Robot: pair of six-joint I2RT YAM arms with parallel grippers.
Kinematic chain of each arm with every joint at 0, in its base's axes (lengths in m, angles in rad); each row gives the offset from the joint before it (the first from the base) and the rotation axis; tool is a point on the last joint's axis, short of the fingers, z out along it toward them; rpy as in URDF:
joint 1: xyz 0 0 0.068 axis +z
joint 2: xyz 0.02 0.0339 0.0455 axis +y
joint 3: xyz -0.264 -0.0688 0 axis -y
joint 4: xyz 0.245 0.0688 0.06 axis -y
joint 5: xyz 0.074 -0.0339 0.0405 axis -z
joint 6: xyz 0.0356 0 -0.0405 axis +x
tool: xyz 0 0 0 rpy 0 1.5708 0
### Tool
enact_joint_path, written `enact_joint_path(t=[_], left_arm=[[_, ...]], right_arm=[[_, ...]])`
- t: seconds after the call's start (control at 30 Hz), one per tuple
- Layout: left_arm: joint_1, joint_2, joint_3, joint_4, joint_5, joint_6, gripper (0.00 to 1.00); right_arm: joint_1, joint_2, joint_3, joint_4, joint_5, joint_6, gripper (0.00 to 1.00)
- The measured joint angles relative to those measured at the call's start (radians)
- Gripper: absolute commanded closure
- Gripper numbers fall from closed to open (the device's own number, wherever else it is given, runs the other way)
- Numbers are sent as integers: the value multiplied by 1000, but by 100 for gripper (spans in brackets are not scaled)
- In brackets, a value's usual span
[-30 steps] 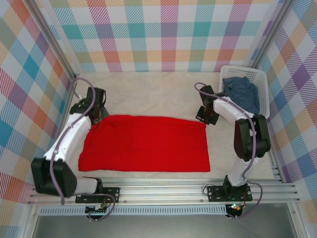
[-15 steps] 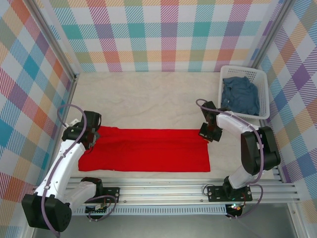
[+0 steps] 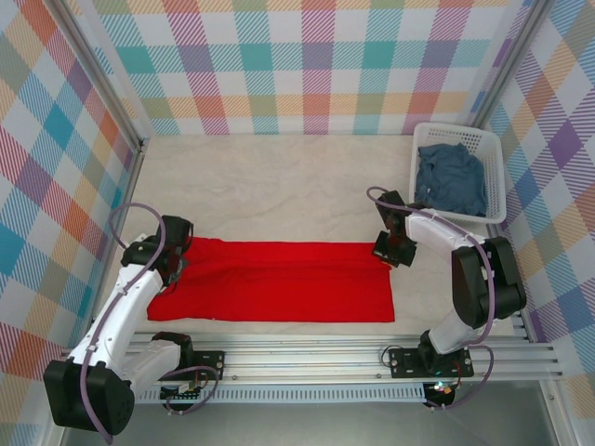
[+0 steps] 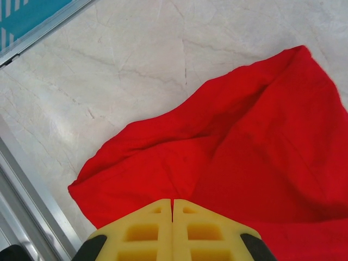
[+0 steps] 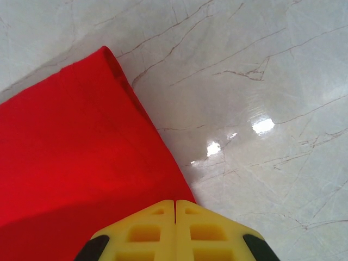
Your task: Fold and stack the t-shirts
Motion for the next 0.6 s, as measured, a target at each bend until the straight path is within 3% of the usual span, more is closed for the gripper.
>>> enact_joint_path(t=[0.6], left_arm=[[0,-16,-79,-38,8,-83,100]], right_arm=[[15,0,-35,-3,15,29,100]])
